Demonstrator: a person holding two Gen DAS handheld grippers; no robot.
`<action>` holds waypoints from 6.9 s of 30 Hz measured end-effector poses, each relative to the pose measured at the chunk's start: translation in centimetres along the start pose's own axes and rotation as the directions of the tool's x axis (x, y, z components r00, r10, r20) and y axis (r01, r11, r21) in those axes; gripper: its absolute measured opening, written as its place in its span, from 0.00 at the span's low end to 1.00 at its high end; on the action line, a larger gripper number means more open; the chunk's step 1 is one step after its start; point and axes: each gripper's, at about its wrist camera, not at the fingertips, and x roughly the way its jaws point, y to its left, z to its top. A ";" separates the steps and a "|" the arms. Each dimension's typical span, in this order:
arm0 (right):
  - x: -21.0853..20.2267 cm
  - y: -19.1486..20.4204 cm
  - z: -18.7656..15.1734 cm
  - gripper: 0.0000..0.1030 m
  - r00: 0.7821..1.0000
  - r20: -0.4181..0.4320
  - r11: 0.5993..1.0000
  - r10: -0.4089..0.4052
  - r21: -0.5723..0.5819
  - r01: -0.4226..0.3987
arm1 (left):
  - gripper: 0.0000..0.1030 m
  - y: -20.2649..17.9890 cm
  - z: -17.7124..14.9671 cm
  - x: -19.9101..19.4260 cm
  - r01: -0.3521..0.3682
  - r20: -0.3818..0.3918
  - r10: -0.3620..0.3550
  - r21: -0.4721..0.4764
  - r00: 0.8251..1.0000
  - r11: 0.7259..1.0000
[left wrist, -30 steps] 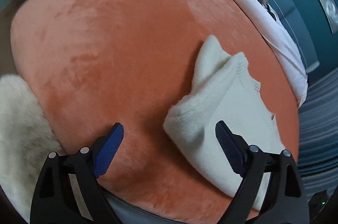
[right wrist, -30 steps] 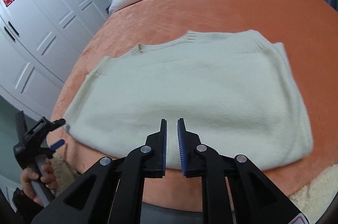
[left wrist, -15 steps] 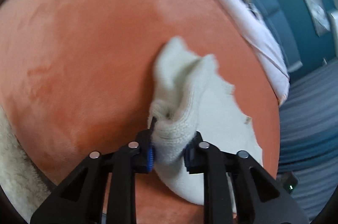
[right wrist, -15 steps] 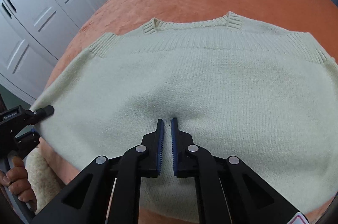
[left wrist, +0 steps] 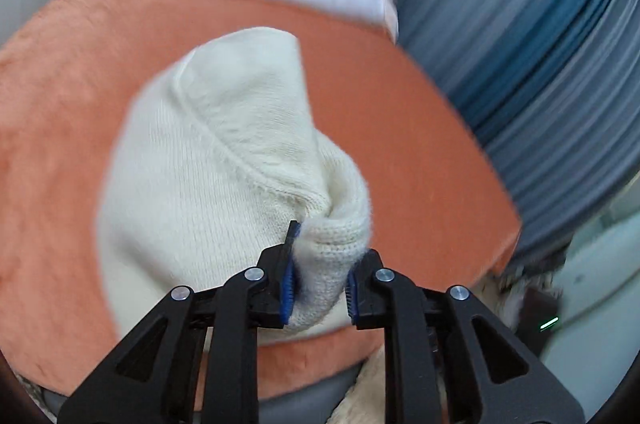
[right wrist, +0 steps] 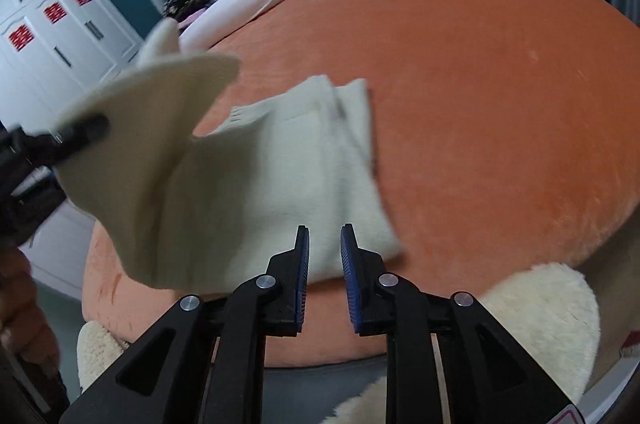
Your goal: Fold small clothes
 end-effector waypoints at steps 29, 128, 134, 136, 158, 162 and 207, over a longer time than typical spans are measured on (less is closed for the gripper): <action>0.2 12.0 8.4 0.18 0.924 0.010 0.915 0.383 -0.140 -0.377 | 0.24 10.3 -7.4 -2.2 -0.261 -0.046 0.259 -0.029 0.965 0.965; -0.2 2.5 5.5 0.11 0.972 -0.001 0.972 0.235 -0.003 -0.235 | 0.45 8.8 -5.6 1.1 -0.426 -0.153 0.420 -0.009 0.895 0.905; 8.2 -0.4 0.4 0.12 0.981 -0.193 0.999 -0.006 -0.045 -0.003 | 0.46 8.7 -7.1 2.3 -0.451 -0.189 0.450 0.038 0.873 0.892; 6.8 0.3 1.2 0.14 0.985 -0.172 0.999 -0.003 -0.044 -0.005 | 0.46 8.6 -7.0 1.7 -0.439 -0.189 0.438 0.038 0.879 0.898; 9.5 4.9 10.1 0.16 0.987 -0.091 0.961 -0.135 -0.255 0.108 | 0.87 6.1 -1.0 -1.5 -0.370 -0.027 0.369 -0.023 0.929 0.929; 5.4 1.9 7.9 0.70 0.996 -0.043 0.983 -0.083 -0.166 0.075 | 0.92 8.1 -0.5 -0.6 -0.260 -0.040 0.256 -0.134 0.966 0.956; 3.9 -4.1 -1.2 0.41 0.983 -0.176 0.987 0.049 0.160 -0.020 | 0.61 3.8 -4.4 5.3 0.024 -0.241 -0.066 -0.174 0.968 0.984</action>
